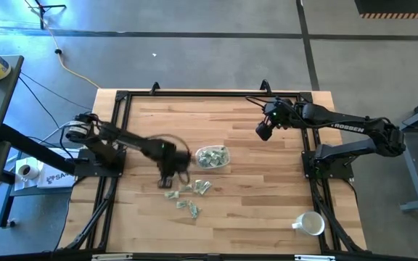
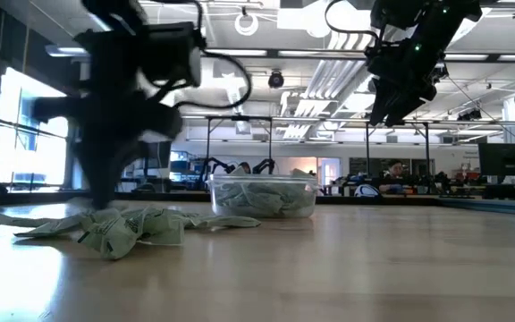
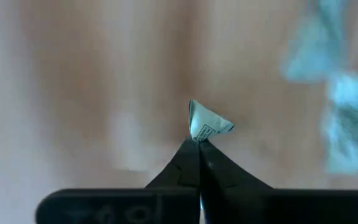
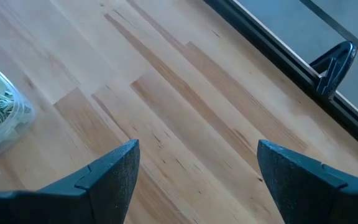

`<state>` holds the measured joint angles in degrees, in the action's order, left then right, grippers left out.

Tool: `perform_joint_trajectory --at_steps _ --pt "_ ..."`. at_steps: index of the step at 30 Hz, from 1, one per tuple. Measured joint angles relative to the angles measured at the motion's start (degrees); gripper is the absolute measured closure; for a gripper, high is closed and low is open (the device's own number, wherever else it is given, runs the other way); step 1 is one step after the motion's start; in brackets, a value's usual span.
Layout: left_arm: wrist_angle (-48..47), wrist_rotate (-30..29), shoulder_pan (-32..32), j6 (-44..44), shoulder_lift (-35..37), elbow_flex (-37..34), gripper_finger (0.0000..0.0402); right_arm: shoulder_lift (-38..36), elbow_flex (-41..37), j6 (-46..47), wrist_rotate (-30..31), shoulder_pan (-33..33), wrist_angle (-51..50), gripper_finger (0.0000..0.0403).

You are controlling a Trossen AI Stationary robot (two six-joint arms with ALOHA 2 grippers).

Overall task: Pick and place Stevia / Truvia into bins
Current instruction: Put the stevia packet into the transparent container

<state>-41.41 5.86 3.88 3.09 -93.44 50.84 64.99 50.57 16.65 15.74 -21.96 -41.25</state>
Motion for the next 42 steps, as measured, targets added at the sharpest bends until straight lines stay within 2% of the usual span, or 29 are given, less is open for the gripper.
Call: perform_joint_trajectory --at_steps 3,6,10,12,16,22,25,30,34,36,39,42 --pt "1.2 -0.5 -5.3 -3.7 2.2 3.9 0.0366 0.0 0.0 0.0 0.1 0.0 0.0 0.0089" --pt "4.3 0.6 -11.1 -8.2 2.4 8.2 0.0379 0.0 0.0 0.7 0.5 0.0 0.0 0.0089" --pt "12.2 7.0 -16.6 -10.0 1.7 13.3 0.0380 0.0 0.0 1.4 0.8 -0.1 -0.1 0.0089" --pt "12.5 9.3 -17.2 -9.0 0.6 15.0 0.0380 0.0 0.0 1.6 0.7 -0.1 -0.3 0.0089" --pt "14.9 10.1 -16.9 -8.4 -3.4 18.8 0.0375 0.0 0.0 3.2 0.7 -0.1 -0.8 0.0089" --pt "16.3 8.6 -15.1 -6.9 -13.5 24.9 0.0373 0.0 0.0 3.9 0.7 -0.1 -1.3 0.0089" --pt "13.1 6.5 -14.8 -6.6 -16.0 27.4 0.0357 0.0 0.0 4.0 0.5 0.0 -1.6 0.0089" --pt "6.7 -1.1 -12.3 -5.6 -16.3 30.7 0.0289 0.0 0.0 4.0 0.4 0.0 -2.9 0.0089" --pt "-2.4 -3.6 -10.0 -5.5 -15.0 33.1 0.0230 0.0 0.0 3.0 0.4 0.1 -3.2 0.0089" --pt "-10.8 -4.5 -8.4 -3.6 -14.3 33.3 0.0208 0.0 0.0 2.4 0.4 0.2 -3.2 0.0089" --pt "-16.9 -6.7 -5.1 -0.8 -11.4 31.8 0.0193 0.0 0.0 0.7 -0.1 0.3 -2.9 0.0089" --pt "-19.2 -6.6 -1.5 3.2 -6.9 27.8 0.0198 0.0 0.0 -1.4 -0.9 0.3 -2.1 0.0089"
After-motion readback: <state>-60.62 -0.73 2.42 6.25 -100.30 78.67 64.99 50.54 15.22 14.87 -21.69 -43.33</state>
